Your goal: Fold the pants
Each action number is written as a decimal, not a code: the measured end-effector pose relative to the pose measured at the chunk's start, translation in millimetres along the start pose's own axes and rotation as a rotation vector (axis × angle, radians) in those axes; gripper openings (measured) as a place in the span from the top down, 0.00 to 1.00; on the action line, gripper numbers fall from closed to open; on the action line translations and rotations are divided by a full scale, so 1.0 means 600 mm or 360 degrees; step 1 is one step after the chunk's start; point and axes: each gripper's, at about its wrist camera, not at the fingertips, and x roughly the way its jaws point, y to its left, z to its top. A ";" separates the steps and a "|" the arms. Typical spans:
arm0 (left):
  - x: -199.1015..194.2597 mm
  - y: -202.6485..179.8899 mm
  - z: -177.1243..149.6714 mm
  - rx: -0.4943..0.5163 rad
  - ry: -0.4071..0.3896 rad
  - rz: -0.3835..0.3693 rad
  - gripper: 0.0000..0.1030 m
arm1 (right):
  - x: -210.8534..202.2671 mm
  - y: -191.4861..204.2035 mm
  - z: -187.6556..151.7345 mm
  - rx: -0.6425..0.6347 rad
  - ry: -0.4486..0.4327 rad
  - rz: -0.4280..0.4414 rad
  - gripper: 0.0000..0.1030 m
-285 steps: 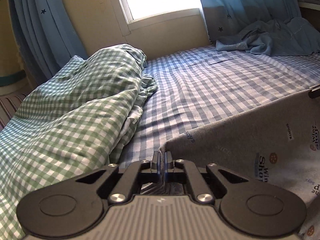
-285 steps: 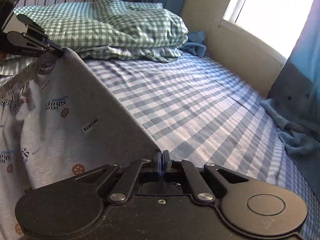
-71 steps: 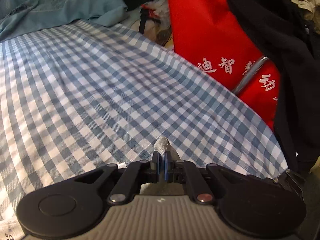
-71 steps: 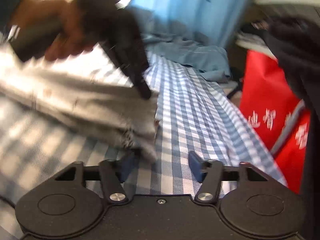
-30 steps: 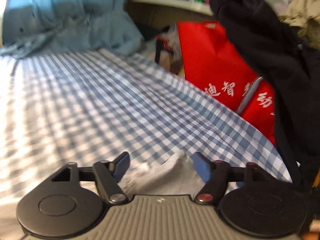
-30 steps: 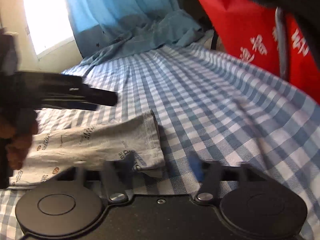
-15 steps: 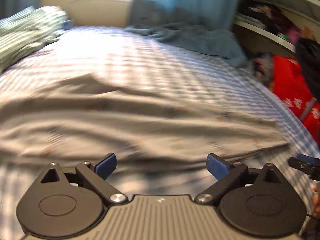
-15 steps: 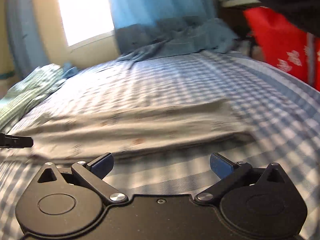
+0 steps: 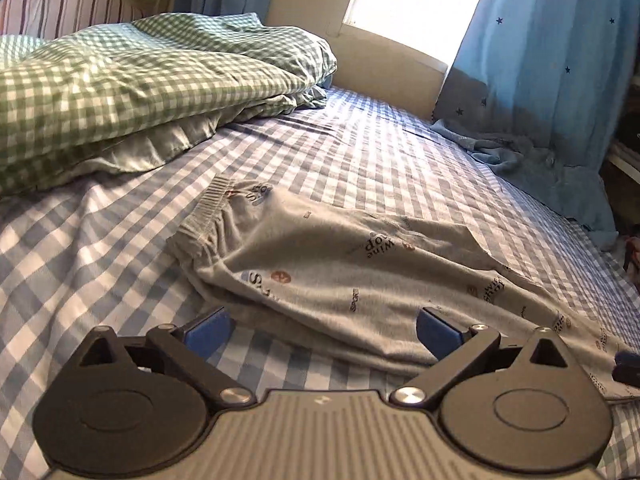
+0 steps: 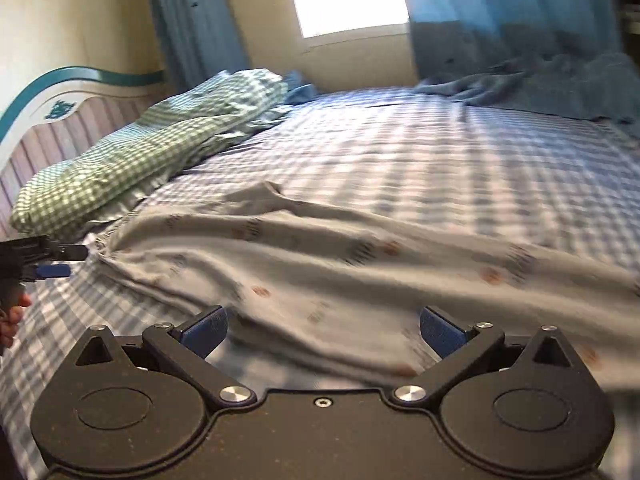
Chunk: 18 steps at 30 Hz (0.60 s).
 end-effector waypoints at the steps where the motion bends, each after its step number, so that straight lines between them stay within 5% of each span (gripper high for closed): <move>1: 0.012 -0.010 0.002 0.0028 0.0001 -0.0007 0.01 | 0.029 0.008 0.021 -0.0009 0.0015 0.0039 0.01; 8: 0.095 -0.063 -0.010 0.0172 0.0030 0.0004 0.01 | 0.224 0.023 0.151 0.0134 0.0100 0.0311 0.01; 11: 0.114 -0.073 -0.025 0.0213 0.0068 0.0037 0.01 | 0.292 0.031 0.189 0.0175 0.0116 0.0366 0.10; 14: 0.120 -0.076 -0.045 0.0302 0.0053 0.0075 0.01 | 0.343 0.048 0.208 0.0091 0.0139 0.0312 0.32; 18: 0.110 -0.078 -0.066 0.0394 0.0008 0.0088 0.00 | 0.368 0.073 0.189 -0.0099 0.0195 0.0205 0.80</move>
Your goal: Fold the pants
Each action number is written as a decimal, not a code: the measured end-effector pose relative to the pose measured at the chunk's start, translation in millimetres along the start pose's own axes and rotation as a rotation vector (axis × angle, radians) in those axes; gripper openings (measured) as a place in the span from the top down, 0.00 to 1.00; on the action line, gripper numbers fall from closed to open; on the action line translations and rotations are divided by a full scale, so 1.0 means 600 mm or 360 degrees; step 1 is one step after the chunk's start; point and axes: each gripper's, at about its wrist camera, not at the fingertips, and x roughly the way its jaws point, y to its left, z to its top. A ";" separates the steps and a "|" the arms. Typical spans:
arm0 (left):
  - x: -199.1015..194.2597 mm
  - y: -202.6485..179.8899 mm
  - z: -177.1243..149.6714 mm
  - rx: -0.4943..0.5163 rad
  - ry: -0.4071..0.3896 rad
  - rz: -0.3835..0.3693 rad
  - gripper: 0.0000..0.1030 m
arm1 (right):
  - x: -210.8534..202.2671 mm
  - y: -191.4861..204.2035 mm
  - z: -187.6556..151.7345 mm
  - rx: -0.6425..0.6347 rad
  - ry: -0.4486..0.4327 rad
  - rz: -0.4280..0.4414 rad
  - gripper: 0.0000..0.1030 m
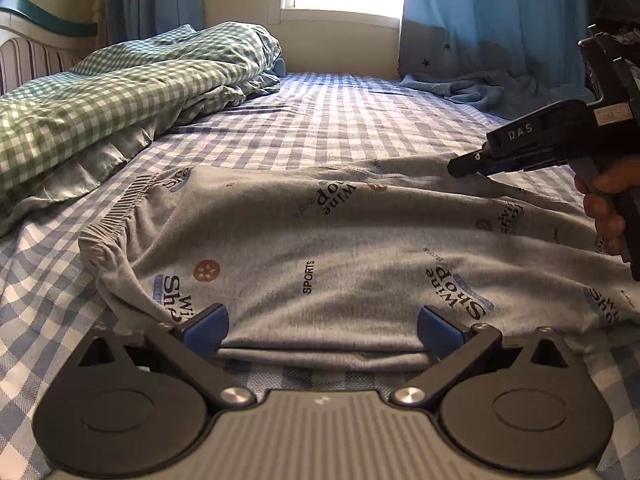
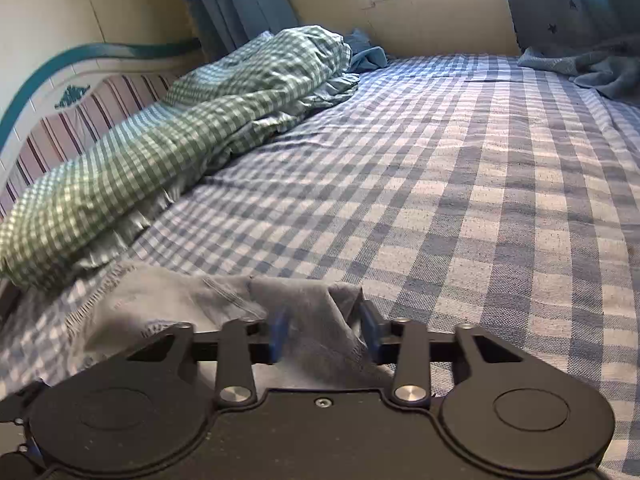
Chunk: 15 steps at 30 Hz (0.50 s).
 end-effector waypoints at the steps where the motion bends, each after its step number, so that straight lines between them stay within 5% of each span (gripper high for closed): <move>1: -0.001 0.003 -0.001 -0.0014 -0.0005 -0.0011 0.00 | 0.000 0.004 -0.008 -0.0022 0.0002 0.0002 0.84; 5: 0.000 0.009 0.000 -0.0035 -0.0008 -0.0029 0.00 | -0.015 0.018 -0.038 -0.0099 -0.0010 0.0075 0.84; 8: 0.003 0.006 0.000 -0.0014 0.0001 -0.0014 0.00 | -0.016 0.022 -0.040 -0.0095 0.0010 0.0109 0.73; 10: 0.004 0.004 0.000 -0.0004 0.0004 -0.0006 0.00 | -0.011 0.011 -0.030 0.0020 0.0009 0.0160 0.56; 15: 0.004 0.003 0.000 -0.0005 0.0004 -0.0007 0.00 | 0.026 -0.040 0.001 0.0431 0.0046 0.0246 0.42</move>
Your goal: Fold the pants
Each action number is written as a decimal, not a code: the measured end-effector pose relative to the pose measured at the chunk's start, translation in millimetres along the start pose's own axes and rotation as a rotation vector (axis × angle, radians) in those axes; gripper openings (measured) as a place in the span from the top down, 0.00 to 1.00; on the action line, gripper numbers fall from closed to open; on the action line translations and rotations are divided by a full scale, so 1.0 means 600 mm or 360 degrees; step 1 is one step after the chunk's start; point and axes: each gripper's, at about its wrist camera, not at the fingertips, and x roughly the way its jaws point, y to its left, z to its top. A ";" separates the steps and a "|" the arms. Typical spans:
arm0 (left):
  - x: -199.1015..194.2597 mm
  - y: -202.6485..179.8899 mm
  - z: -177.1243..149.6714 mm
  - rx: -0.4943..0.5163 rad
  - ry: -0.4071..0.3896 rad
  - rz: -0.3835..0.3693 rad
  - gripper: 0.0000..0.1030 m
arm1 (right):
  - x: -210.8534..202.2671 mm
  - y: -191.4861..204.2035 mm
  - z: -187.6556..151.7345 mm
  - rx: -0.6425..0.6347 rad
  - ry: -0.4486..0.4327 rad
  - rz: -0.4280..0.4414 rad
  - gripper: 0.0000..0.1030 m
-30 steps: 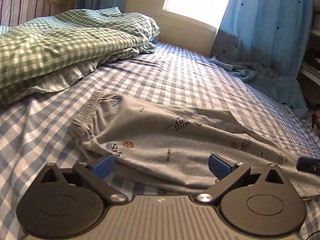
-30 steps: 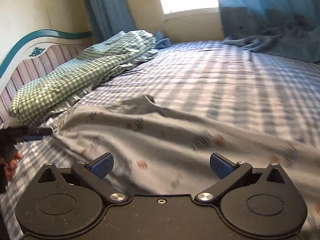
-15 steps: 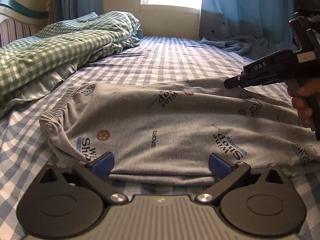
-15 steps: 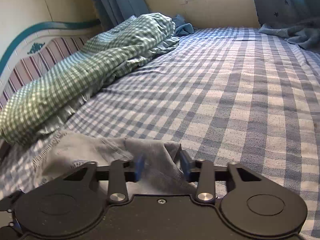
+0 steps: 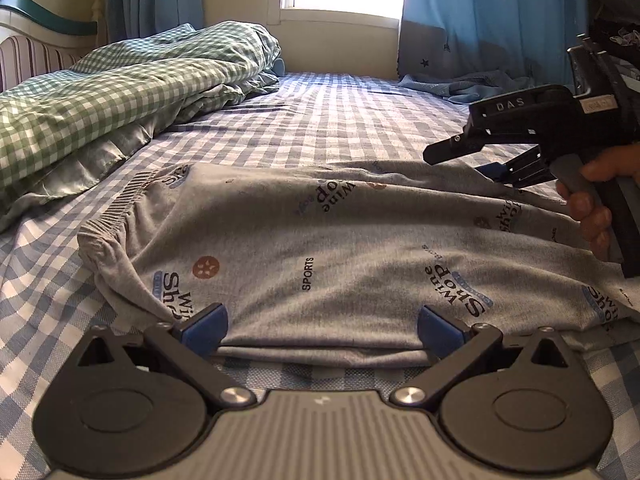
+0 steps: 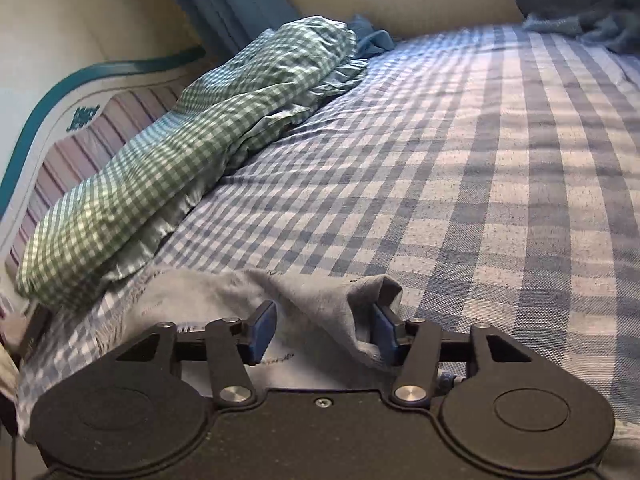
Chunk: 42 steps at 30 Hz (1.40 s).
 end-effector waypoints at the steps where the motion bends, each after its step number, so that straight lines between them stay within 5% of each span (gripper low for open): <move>1: 0.000 0.000 0.000 0.0001 0.0000 0.0001 0.00 | 0.009 -0.018 0.008 0.0143 0.0016 0.0028 0.42; 3: 0.000 -0.001 0.000 0.0007 0.0002 0.0006 0.00 | 0.019 -0.047 0.021 0.0395 0.0004 0.0077 0.52; 6: 0.001 -0.003 0.000 0.0016 0.0005 0.0014 0.00 | 0.028 -0.064 0.039 0.0538 -0.0001 0.0006 0.96; 17: 0.002 -0.003 0.002 0.0025 0.0011 0.0017 0.00 | 0.043 -0.067 0.066 0.0400 0.0006 -0.0116 0.99; 18: 0.001 -0.001 0.002 0.0019 0.0009 0.0012 0.00 | 0.033 -0.066 0.065 0.0390 -0.0003 -0.0117 0.90; 21: -0.010 0.014 0.009 -0.0046 -0.0008 -0.0025 0.00 | -0.023 -0.047 0.059 0.0221 -0.0080 -0.0207 0.40; 27: -0.053 0.056 0.055 -0.0170 -0.0225 0.0119 0.00 | -0.118 0.023 -0.014 -0.0331 -0.0260 -0.0504 0.05; 31: -0.007 0.064 0.110 -0.0124 -0.0144 0.0224 0.00 | -0.100 0.060 -0.083 -0.0532 -0.0316 -0.0718 0.05; 36: 0.085 0.050 0.114 0.0077 0.0062 0.0411 0.00 | -0.090 0.080 -0.165 -0.0765 -0.0281 -0.0904 0.05; 42: 0.076 0.058 0.089 0.0083 0.0062 0.0422 0.00 | -0.233 -0.001 -0.277 -0.0847 -0.0257 -0.1094 0.01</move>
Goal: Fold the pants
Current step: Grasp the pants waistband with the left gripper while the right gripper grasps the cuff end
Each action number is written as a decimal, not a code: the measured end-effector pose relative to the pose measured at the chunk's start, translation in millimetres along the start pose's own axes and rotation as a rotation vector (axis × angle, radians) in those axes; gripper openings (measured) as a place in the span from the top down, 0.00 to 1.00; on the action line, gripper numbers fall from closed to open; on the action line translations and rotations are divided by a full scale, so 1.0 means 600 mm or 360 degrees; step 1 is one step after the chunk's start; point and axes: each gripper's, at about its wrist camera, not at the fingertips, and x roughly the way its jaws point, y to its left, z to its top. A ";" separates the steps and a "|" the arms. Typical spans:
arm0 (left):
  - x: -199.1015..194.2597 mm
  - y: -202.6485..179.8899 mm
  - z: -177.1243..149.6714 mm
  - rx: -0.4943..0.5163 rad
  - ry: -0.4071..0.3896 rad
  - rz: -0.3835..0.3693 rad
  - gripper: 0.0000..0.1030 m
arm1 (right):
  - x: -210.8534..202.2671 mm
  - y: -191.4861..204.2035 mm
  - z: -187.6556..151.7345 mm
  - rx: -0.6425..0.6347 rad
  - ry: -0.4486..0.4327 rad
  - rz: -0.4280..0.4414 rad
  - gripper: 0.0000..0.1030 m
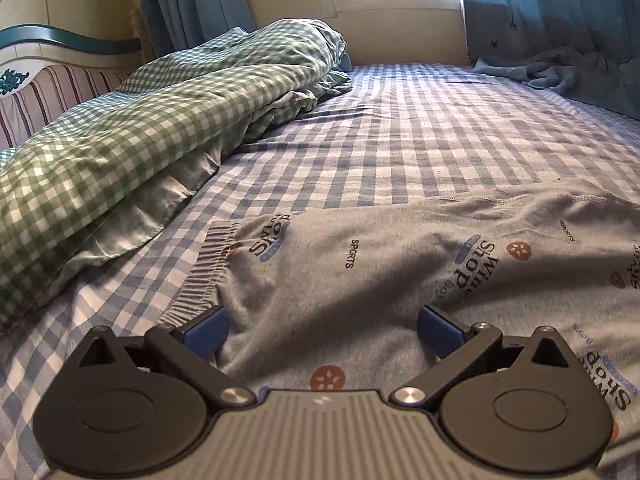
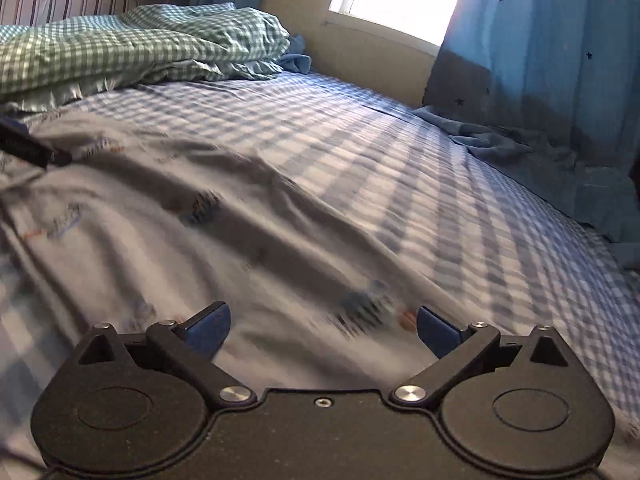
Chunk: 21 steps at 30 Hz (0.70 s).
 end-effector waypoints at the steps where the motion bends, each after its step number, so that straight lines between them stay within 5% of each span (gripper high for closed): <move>1: -0.005 0.000 -0.004 0.0011 -0.0002 0.0017 0.00 | -0.021 -0.029 -0.026 0.0030 -0.0005 -0.0016 0.01; 6: -0.057 -0.014 -0.017 0.0083 -0.0035 0.0080 0.00 | -0.102 -0.173 -0.138 0.0245 0.0093 -0.0324 0.01; 11: -0.120 -0.076 -0.033 0.0119 -0.0048 -0.0078 0.00 | -0.172 -0.294 -0.233 0.0671 0.0142 -0.0507 0.01; 17: -0.156 -0.124 -0.057 -0.0053 0.0101 -0.0360 0.00 | -0.231 -0.373 -0.310 0.1213 0.0020 -0.0272 0.01; 21: -0.144 -0.088 -0.074 -0.0331 0.0223 -0.0350 0.00 | -0.238 -0.390 -0.317 0.1303 -0.0053 -0.0201 0.01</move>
